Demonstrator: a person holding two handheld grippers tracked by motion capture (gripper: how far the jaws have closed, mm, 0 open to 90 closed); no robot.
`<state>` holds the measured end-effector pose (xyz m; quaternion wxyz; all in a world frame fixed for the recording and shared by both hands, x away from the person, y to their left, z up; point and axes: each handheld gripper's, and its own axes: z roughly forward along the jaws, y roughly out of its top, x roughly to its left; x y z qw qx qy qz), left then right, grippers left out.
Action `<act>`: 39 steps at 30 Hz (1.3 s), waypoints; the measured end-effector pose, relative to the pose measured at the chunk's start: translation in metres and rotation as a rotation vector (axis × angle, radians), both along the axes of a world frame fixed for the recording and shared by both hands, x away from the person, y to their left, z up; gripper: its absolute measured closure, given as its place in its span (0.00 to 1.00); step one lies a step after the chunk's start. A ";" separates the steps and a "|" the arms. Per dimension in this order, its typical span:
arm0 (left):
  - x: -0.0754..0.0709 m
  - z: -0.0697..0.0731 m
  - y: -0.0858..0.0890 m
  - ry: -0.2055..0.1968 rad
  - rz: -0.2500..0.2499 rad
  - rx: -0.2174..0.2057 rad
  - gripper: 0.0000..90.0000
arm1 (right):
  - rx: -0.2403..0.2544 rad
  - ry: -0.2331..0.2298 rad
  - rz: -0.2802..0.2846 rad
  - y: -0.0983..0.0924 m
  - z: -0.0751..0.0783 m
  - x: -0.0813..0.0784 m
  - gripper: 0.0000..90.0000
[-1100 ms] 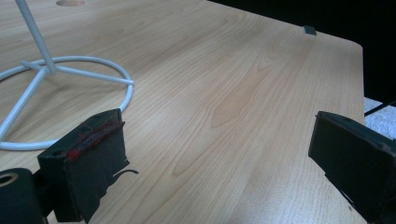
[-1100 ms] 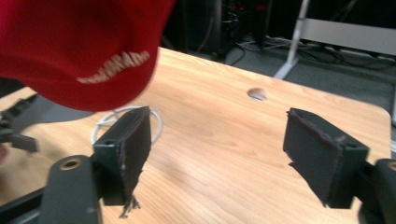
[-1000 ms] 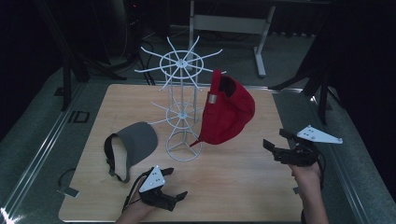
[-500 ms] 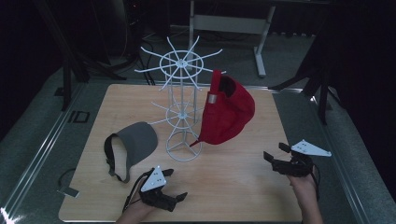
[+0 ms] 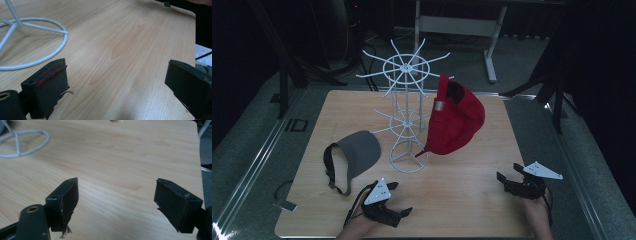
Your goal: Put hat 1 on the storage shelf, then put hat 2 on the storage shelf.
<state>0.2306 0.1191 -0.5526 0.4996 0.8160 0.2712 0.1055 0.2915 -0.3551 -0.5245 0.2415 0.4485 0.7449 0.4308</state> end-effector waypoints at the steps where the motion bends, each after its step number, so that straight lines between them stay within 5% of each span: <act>1: 0.000 0.000 0.000 0.001 -0.002 0.000 0.05 | 0.002 0.003 -0.003 -0.002 -0.002 -0.001 0.22; 8: 0.002 0.002 0.002 0.011 -0.018 -0.008 0.05 | -0.003 -0.014 -0.003 -0.008 -0.009 -0.009 0.22; 22: -0.008 0.016 0.033 -0.021 0.007 -0.015 0.07 | 0.030 -0.003 -0.025 -0.017 -0.019 -0.017 0.21; 31: -0.015 0.024 0.071 -0.051 0.093 -0.008 0.10 | 0.033 0.011 -0.012 -0.014 -0.023 -0.015 0.21; 39: -0.021 0.034 0.120 -0.095 0.225 0.008 0.15 | 0.047 0.023 -0.007 -0.015 -0.027 -0.014 0.21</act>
